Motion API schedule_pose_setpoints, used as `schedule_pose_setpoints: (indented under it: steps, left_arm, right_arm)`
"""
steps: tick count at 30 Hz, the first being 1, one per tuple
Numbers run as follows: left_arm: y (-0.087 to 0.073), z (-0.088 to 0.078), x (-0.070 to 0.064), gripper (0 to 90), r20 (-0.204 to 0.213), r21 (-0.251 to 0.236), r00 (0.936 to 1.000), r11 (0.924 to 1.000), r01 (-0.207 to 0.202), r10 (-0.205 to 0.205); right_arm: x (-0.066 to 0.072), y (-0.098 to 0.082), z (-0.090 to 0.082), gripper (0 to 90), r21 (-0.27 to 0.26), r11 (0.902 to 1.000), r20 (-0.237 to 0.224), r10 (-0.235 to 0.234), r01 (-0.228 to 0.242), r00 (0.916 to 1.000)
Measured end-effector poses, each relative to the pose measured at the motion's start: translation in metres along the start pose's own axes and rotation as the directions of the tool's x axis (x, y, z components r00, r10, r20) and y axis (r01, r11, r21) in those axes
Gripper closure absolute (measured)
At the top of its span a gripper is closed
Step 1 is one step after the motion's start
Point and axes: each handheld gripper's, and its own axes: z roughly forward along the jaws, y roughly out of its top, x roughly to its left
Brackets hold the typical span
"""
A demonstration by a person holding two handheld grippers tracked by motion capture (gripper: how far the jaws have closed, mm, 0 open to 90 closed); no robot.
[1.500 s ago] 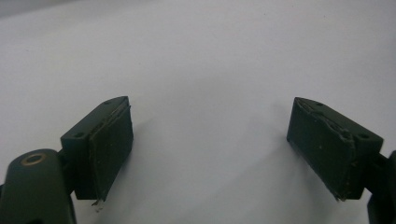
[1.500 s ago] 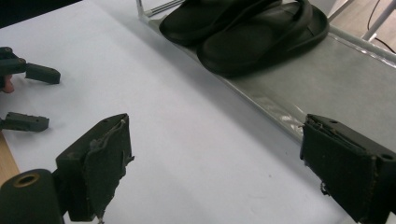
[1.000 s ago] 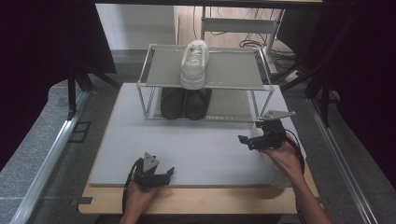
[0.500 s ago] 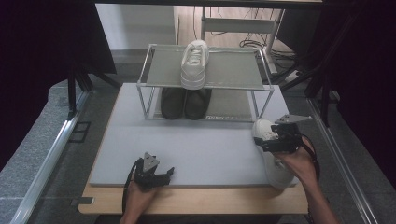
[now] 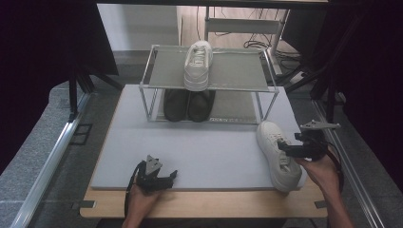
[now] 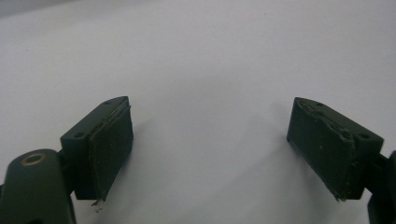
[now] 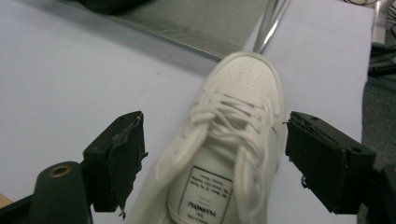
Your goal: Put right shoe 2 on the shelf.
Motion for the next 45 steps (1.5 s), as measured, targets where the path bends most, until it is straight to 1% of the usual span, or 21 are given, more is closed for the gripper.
schedule_pose_setpoints:
  steps: [4,5,7,9,13,17,22,24,28,30,32,36,39,40,43,44,45]
  left_arm:
    - [0.0,0.0,0.0,14.6,0.0,0.0,1.0,1.0,0.003,-0.003]
    - [0.0,0.0,0.0,14.6,0.0,0.0,1.0,1.0,0.003,-0.003]
    - [0.0,0.0,0.0,14.6,0.0,0.0,1.0,1.0,0.003,-0.003]
    - [0.0,0.0,0.0,14.6,0.0,0.0,1.0,1.0,0.003,-0.003]
    - [0.0,0.0,0.0,14.6,0.0,0.0,1.0,1.0,0.003,-0.003]
    - [0.0,0.0,0.0,14.6,0.0,0.0,1.0,1.0,0.003,-0.003]
    - [0.0,0.0,0.0,14.6,0.0,0.0,1.0,1.0,0.003,-0.003]
    - [0.0,0.0,0.0,14.6,0.0,0.0,1.0,1.0,0.003,-0.003]
    - [0.0,0.0,0.0,14.6,0.0,0.0,1.0,1.0,0.002,-0.002]
    - [0.0,0.0,0.0,14.6,0.0,0.0,1.0,1.0,0.002,-0.002]
    - [0.0,0.0,0.0,14.6,0.0,0.0,1.0,1.0,0.003,-0.003]
    - [0.0,0.0,0.0,14.6,0.0,0.0,1.0,1.0,0.003,-0.003]
    - [0.0,0.0,0.0,14.6,0.0,0.0,1.0,1.0,0.003,-0.003]
    - [0.0,0.0,0.0,14.6,0.0,0.0,1.0,1.0,0.003,-0.003]
    - [0.0,0.0,0.0,14.6,-0.001,0.0,1.0,1.0,0.004,-0.004]
    - [0.0,0.0,0.0,14.6,-0.001,0.0,1.0,1.0,0.004,-0.004]
    - [0.0,0.0,0.0,14.6,-0.002,0.0,1.0,1.0,0.004,-0.004]
  right_arm:
    - [-0.007,-0.009,-0.004,29.0,0.004,0.9999,0.024,0.012,-0.012,0.9996]
    - [-0.009,-0.012,-0.004,31.7,0.003,0.9998,0.02,0.018,-0.018,0.9996]
    - [-0.012,-0.017,-0.005,35.3,0.017,0.9995,0.02,0.028,-0.028,0.9994]
    - [-0.014,-0.023,-0.004,38.2,0.03,0.9989,0.01,0.037,-0.037,0.9993]
    - [-0.017,-0.032,-0.004,43.4,0.051,0.9979,0.023,0.039,-0.04,0.999]
    - [-0.022,-0.041,-0.002,48.8,0.061,0.9964,0.026,0.058,-0.06,0.998]
    - [-0.024,-0.047,0.004,56.8,0.079,0.9943,-0.004,0.073,-0.072,0.9974]
    - [-0.025,-0.048,0.006,63.9,0.078,0.9944,-0.02,0.073,-0.071,0.9971]
    - [-0.023,-0.049,0.006,71.7,0.073,0.9943,-0.003,0.078,-0.078,0.9969]
    - [-0.023,-0.048,0.005,75.8,0.076,0.9927,0.003,0.094,-0.094,0.9956]
    - [-0.025,-0.048,0.005,79.4,0.074,0.9893,-0.011,0.127,-0.126,0.9918]
    - [-0.03,-0.049,0.004,82.3,0.064,0.9817,-0.022,0.181,-0.18,0.9832]
    - [-0.033,-0.051,0.003,82.8,0.053,0.9743,-0.043,0.221,-0.219,0.9742]
    - [-0.035,-0.051,0.002,82.9,0.052,0.9704,-0.049,0.238,-0.236,0.9699]
    - [-0.037,-0.05,0.001,83.1,0.05,0.9644,-0.061,0.262,-0.26,0.963]
    - [-0.038,-0.049,0.0,83.1,0.051,0.9615,-0.07,0.273,-0.27,0.9594]
    - [-0.038,-0.048,0.0,83.2,0.051,0.9605,-0.075,0.277,-0.274,0.958]
